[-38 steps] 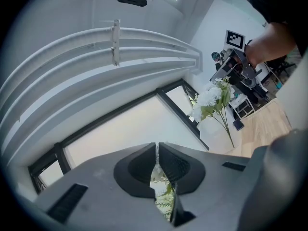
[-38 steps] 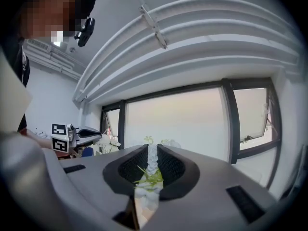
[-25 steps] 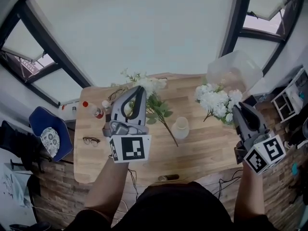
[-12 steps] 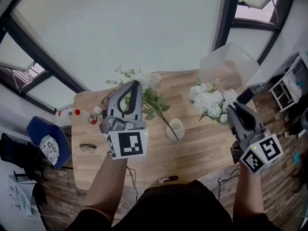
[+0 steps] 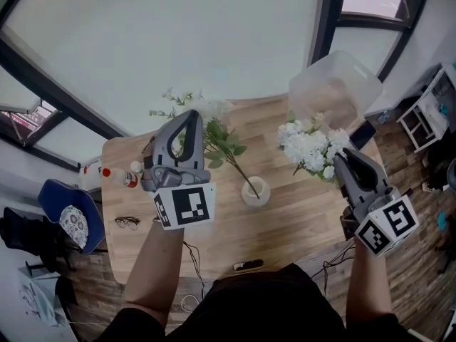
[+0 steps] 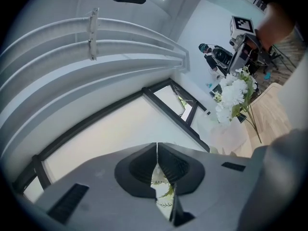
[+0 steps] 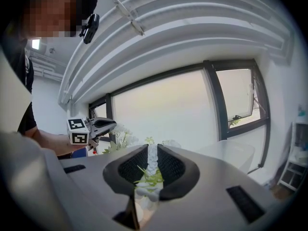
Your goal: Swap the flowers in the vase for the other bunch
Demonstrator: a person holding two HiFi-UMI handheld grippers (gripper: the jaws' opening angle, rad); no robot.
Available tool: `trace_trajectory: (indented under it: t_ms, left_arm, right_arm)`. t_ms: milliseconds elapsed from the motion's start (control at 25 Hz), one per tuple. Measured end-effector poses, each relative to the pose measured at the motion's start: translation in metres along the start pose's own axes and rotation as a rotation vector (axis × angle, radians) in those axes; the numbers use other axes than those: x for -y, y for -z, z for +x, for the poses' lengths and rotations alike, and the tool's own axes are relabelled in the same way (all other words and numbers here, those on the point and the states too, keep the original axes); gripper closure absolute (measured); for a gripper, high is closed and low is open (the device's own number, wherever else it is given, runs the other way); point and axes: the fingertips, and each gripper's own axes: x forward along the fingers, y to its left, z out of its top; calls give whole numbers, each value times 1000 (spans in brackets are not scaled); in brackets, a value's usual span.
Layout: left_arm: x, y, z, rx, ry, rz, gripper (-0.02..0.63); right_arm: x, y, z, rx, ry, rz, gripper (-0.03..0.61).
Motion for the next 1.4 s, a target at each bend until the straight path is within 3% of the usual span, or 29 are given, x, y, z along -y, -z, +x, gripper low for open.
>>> trace_trajectory:
  t_ms: [560,1000,1400]
  left_arm:
    - [36,41,30,-52,47,94,601]
    - [57,59,32,-101,92,12,601]
    - [59,48,16,-67,109,-4,601]
  right_arm:
    - [16,28,30,-51,-12,31,503]
    - [22,40,45,-58,-29,64,503]
    - [10,39,57,-52,-42,64,503]
